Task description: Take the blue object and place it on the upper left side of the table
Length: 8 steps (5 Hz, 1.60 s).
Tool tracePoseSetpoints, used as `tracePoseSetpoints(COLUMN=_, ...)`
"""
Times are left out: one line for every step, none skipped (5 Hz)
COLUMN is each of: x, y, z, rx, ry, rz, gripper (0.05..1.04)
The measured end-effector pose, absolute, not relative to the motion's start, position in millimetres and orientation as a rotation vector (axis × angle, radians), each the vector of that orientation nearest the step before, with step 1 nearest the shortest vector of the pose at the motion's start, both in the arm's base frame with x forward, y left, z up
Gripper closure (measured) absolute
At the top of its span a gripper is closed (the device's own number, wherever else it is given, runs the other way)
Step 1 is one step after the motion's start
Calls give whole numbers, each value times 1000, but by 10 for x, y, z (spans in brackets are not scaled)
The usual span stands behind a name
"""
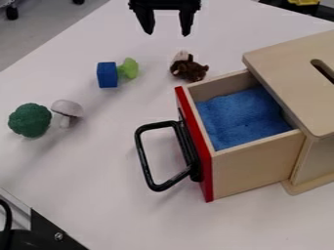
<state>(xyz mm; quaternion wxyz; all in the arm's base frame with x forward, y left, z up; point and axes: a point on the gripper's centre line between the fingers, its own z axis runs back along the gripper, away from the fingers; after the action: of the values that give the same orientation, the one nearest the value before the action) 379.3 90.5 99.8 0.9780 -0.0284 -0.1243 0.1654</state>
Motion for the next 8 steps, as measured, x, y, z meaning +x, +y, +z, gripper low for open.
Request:
tracePoseSetpoints(x=3753, y=894, z=862, rx=-61, ry=-211, rz=335, gripper=84)
tracePoseSetpoints(x=3622, y=1062, z=748, rx=-60, ry=-191, rz=405, gripper=84)
tracePoseSetpoints(x=3438, y=1322, z=823, rx=-6, ry=-222, rz=500, gripper=84)
tracePoseSetpoints(x=3297, y=1354, z=851, rx=5, ry=-235, rz=523, gripper=83)
tracePoseSetpoints(x=3132, y=1510, z=819, rx=26, ry=-251, rz=564, gripper=84)
tracePoseSetpoints(x=3063, y=1607, z=762, rx=66, ry=-253, rz=566, gripper=84)
tracePoseSetpoints(x=3065, y=1681, z=690, rx=93, ry=-253, rz=569, gripper=84)
tracePoseSetpoints(x=3081, y=1734, z=534, rx=113, ry=-224, rz=570, gripper=84)
